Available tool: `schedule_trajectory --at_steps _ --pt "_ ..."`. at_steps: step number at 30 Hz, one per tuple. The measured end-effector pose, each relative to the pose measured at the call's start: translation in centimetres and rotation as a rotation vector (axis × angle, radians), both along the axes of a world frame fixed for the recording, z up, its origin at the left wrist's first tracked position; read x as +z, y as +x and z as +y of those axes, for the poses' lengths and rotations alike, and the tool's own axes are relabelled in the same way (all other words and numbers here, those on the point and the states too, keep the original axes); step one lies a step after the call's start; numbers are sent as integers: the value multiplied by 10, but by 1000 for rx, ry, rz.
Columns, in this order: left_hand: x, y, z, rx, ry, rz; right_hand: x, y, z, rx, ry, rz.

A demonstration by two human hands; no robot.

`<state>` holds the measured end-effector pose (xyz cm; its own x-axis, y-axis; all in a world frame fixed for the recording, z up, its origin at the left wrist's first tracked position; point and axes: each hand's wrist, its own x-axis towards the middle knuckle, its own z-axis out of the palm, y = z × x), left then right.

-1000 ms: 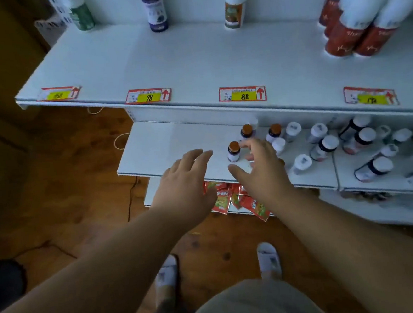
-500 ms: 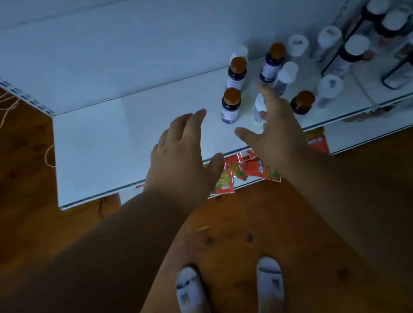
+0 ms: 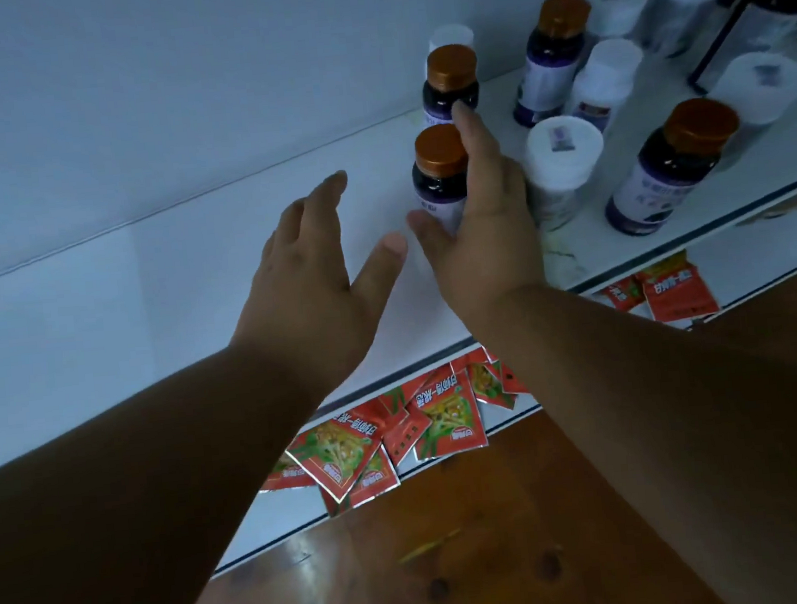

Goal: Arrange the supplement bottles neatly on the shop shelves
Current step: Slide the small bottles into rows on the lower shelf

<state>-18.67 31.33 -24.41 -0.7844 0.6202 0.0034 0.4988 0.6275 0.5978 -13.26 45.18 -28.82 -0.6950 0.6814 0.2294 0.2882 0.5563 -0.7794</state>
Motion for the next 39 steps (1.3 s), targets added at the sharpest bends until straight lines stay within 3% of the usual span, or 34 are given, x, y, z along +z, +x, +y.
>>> schedule_trajectory --at_steps 5,15,21,28,31,35,39 --pt "-15 -1 -9 3 106 -40 -4 -1 -3 39 -347 219" --pt "9 72 -43 13 198 -189 32 72 -58 61 -1110 277" --pt "86 107 -73 -6 175 -206 102 118 -90 144 -1192 211" --pt "252 175 -136 226 183 -276 265 159 -132 383 -1139 112" --pt "303 216 -169 235 201 -268 322 183 -154 473 -1156 80" --pt "345 231 -190 245 230 -240 379 187 -170 546 -1025 22" --pt "382 196 -207 208 194 -102 432 152 -185 556 -863 53"
